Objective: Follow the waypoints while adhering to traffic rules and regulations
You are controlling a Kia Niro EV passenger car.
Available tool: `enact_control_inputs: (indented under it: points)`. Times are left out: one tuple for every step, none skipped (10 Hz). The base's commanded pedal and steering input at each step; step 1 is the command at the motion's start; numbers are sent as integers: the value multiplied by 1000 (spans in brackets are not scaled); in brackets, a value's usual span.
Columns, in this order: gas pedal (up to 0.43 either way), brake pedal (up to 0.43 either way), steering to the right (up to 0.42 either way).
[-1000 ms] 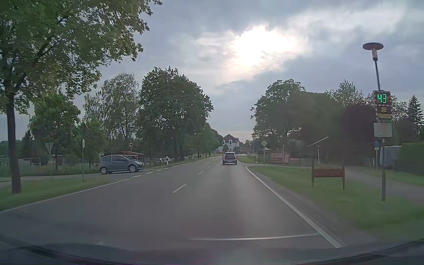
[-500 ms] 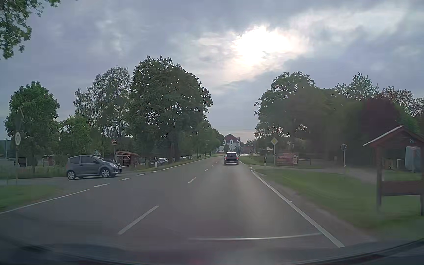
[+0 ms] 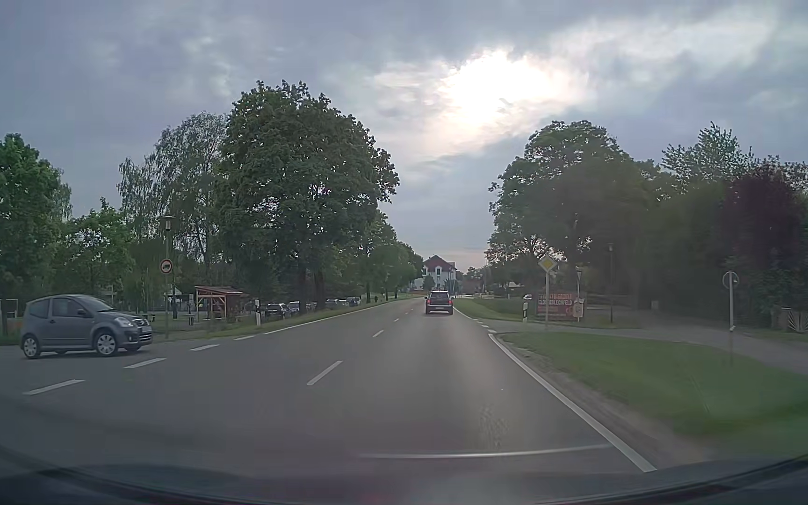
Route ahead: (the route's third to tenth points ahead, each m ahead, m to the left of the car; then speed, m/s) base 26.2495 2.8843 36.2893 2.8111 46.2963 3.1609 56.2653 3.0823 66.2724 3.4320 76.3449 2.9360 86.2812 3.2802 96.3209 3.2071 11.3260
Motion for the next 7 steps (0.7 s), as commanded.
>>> enact_control_inputs:
  points:
    - [150, 0, 4]
    - [150, 0, 3]
    - [150, 0, 2]
    - [150, 0, 1]
    - [138, 0, 1]
    - [138, 0, 1]
    - [138, 0, 1]
